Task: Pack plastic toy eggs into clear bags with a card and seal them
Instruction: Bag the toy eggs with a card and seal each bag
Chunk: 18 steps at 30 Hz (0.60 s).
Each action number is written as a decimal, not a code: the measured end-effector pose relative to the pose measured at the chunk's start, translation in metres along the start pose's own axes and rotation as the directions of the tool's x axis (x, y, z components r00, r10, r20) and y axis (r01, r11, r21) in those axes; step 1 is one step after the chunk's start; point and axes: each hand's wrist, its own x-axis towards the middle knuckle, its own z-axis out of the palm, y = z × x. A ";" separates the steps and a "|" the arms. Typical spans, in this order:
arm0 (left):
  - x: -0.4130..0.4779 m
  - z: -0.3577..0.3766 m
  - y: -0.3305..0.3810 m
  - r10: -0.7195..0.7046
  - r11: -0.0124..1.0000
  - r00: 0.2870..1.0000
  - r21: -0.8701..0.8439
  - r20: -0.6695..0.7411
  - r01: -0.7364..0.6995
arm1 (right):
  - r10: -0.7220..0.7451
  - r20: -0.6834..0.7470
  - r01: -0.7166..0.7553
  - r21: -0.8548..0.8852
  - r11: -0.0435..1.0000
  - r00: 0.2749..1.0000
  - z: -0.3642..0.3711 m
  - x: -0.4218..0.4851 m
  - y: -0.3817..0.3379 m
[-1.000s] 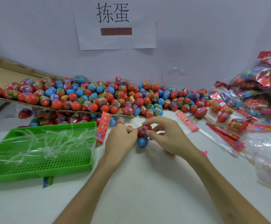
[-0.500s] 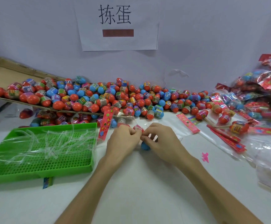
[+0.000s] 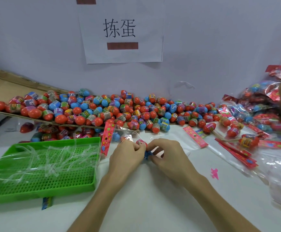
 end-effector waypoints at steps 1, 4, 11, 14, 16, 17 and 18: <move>0.001 0.000 0.000 0.008 1.000 1.000 0.001 0.008 -0.008 | 0.005 -0.021 -0.006 -0.012 1.000 1.000 0.001 0.000 0.000; 0.001 0.002 0.000 0.048 0.999 0.997 -0.004 0.062 -0.048 | 0.040 -0.115 -0.045 -0.041 0.998 0.993 0.004 0.000 0.000; 0.001 0.001 0.003 0.018 0.999 0.994 -0.046 0.104 -0.013 | -0.004 -0.017 0.007 0.160 0.987 1.000 0.000 0.001 0.002; 0.000 -0.002 0.003 0.019 0.993 0.994 -0.122 0.107 -0.005 | -0.023 0.031 0.015 0.241 0.970 0.999 -0.002 0.002 0.000; -0.001 -0.005 0.006 0.021 0.989 0.992 -0.150 0.128 -0.001 | -0.014 0.035 0.004 0.272 0.962 0.999 -0.003 0.003 -0.001; -0.002 -0.007 0.008 0.016 0.986 0.990 -0.165 0.139 0.007 | -0.005 0.027 -0.002 0.271 0.963 1.000 -0.004 0.002 -0.001; -0.002 -0.011 0.010 0.007 0.981 0.992 -0.194 0.129 0.018 | 0.001 0.019 -0.006 0.262 0.965 1.000 -0.005 0.002 0.000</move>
